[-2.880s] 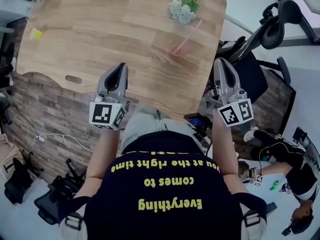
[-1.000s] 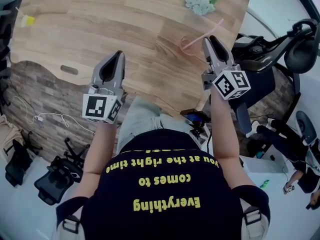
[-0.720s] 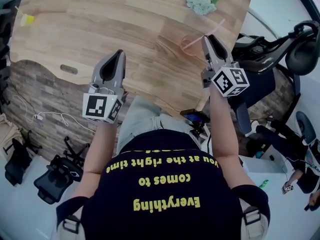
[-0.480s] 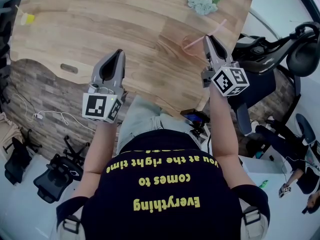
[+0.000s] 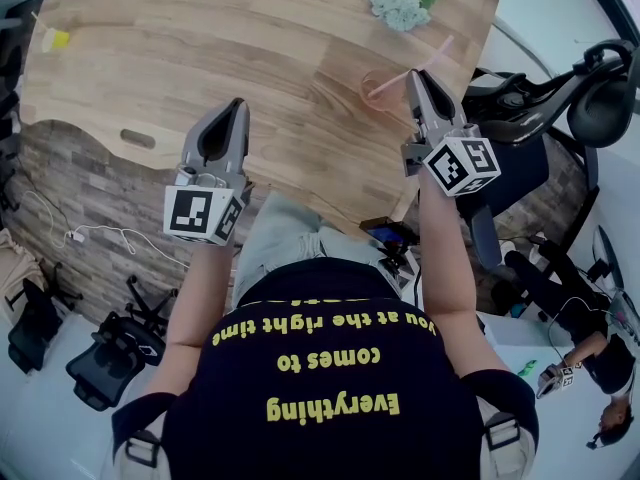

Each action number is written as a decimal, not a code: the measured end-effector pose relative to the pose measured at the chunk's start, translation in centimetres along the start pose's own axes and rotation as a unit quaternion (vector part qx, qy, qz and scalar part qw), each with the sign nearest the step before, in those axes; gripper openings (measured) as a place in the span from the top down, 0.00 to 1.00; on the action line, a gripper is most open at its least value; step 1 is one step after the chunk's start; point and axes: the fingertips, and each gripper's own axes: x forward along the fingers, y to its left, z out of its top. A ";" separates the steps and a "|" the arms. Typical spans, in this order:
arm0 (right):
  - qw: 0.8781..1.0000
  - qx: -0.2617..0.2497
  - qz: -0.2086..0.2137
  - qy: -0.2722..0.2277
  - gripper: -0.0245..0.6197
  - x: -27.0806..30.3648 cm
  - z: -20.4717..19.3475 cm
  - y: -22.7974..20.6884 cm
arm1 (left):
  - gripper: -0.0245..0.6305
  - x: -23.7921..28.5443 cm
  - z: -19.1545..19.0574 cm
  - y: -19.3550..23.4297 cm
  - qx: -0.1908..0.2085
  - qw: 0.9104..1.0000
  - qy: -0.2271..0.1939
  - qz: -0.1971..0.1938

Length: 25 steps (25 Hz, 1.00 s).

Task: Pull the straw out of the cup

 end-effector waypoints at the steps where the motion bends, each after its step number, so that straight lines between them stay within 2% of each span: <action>1: 1.000 -0.001 0.001 -0.004 0.90 -0.2 0.3 0.1 | 0.96 0.0 0.1 -0.1 0.001 1.000 -0.001 -0.001; 12: 0.999 -0.015 0.015 -0.046 0.90 -2.1 3.2 1.7 | 0.96 -0.6 0.8 -1.2 0.010 1.000 -0.015 -0.010; 25: 0.992 -0.057 0.041 -0.103 0.90 -5.9 7.3 5.2 | 0.96 -1.2 3.0 -3.3 0.017 0.998 -0.047 -0.032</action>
